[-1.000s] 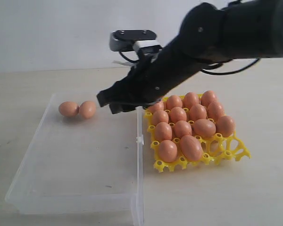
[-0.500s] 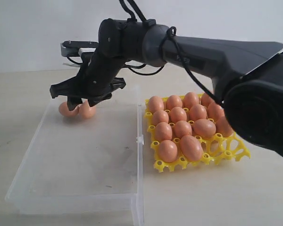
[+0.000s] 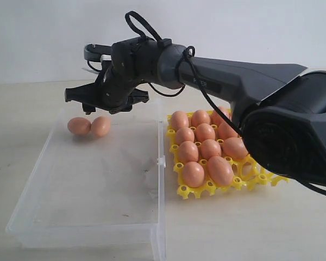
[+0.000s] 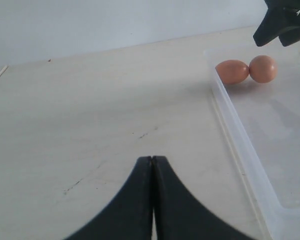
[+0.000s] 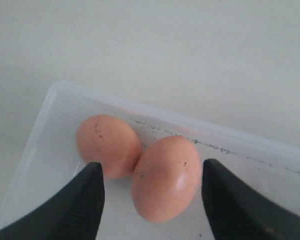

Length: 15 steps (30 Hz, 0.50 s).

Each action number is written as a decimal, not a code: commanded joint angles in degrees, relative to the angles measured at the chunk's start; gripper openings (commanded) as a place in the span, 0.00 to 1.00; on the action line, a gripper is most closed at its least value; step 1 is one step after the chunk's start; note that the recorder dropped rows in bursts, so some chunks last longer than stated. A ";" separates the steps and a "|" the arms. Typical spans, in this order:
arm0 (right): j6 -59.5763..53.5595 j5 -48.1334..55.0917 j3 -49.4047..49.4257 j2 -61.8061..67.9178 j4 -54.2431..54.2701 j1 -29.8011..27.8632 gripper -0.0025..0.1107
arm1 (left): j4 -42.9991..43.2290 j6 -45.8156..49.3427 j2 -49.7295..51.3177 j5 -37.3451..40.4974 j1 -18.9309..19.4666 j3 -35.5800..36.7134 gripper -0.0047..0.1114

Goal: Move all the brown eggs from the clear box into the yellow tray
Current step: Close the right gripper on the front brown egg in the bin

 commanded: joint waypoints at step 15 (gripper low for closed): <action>7.30 -4.68 -0.39 4.36 -1.75 0.12 0.52 | -0.31 -0.15 -0.32 -0.35 -0.30 -0.23 0.04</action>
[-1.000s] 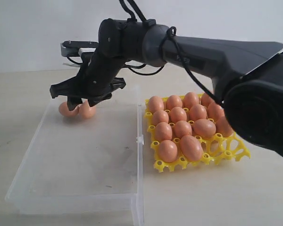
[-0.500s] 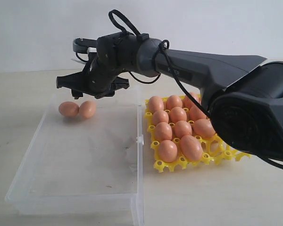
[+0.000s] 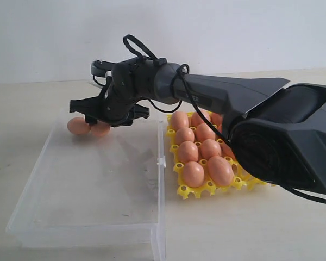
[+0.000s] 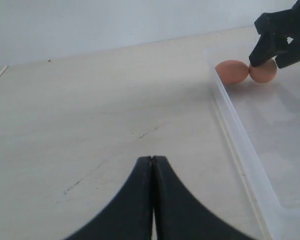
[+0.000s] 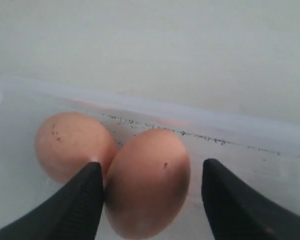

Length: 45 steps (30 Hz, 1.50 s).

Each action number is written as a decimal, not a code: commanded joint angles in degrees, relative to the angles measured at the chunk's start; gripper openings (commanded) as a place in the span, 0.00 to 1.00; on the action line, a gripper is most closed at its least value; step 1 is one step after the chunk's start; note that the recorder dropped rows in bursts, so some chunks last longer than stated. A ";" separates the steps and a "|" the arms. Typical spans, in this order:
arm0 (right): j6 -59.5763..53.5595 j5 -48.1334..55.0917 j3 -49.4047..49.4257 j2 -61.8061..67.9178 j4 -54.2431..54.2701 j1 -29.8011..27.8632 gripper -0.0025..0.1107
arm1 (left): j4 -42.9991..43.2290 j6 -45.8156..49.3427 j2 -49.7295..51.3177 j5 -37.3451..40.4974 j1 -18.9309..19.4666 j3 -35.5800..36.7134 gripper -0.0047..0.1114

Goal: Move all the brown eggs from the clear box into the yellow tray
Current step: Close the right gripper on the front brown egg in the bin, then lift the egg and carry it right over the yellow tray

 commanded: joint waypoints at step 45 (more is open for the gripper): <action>-7.59 -29.21 30.82 -18.03 -1.37 4.06 0.02 | -0.31 -0.15 -0.32 -0.35 -0.30 -0.23 0.04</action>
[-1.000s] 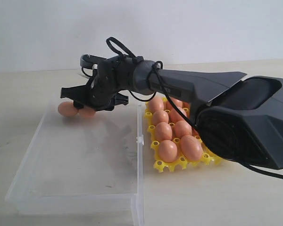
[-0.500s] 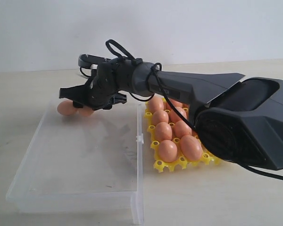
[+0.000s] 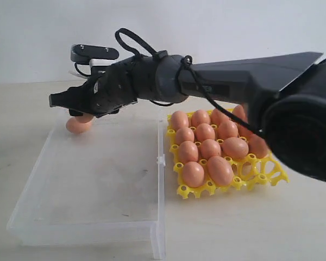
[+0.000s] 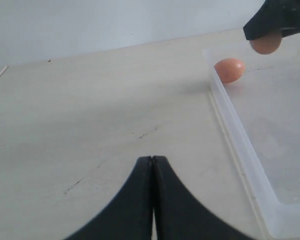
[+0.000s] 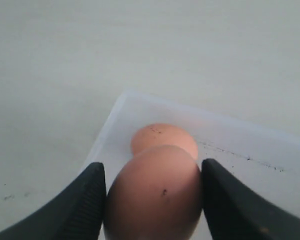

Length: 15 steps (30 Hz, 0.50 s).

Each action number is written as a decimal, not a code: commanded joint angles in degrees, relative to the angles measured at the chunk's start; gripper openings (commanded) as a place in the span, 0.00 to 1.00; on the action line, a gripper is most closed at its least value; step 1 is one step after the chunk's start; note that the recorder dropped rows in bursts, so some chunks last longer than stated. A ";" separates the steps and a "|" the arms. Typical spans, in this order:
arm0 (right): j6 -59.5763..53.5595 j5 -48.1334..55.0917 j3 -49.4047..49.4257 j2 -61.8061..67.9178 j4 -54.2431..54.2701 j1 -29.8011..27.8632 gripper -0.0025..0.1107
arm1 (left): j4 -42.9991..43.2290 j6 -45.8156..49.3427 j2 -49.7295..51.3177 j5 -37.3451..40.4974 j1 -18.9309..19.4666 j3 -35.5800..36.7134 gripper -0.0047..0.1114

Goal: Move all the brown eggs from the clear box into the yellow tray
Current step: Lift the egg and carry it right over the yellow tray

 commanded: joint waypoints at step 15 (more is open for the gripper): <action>-35.85 -38.01 58.32 -38.99 23.33 0.38 0.02 | -0.31 -0.15 -0.32 -0.35 -0.30 -0.23 0.04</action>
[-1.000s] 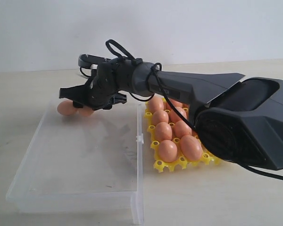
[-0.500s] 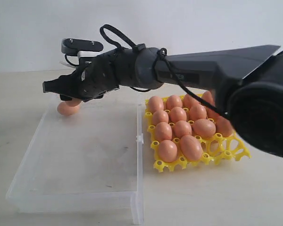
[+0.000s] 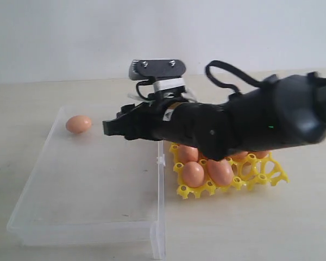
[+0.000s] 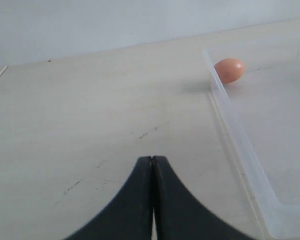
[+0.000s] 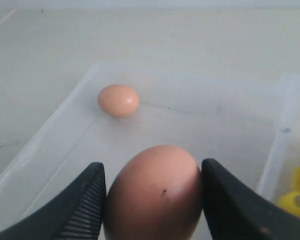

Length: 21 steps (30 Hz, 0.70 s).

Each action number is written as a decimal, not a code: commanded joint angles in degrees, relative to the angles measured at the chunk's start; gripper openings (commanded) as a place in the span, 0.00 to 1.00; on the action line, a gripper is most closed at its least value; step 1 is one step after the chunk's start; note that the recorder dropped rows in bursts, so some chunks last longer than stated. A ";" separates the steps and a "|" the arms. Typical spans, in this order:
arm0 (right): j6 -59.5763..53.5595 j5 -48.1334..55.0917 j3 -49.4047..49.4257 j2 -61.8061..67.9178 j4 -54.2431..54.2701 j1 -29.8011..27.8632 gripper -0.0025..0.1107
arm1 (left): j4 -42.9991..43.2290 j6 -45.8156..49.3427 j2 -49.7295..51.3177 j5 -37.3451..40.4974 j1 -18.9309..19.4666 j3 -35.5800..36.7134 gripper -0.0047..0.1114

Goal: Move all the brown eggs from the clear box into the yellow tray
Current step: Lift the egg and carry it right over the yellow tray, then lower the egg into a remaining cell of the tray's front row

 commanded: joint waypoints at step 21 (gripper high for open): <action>-22.48 -11.23 32.31 -25.61 19.62 -4.62 0.02 | -0.31 -0.15 -0.32 -0.35 -0.30 -0.23 0.04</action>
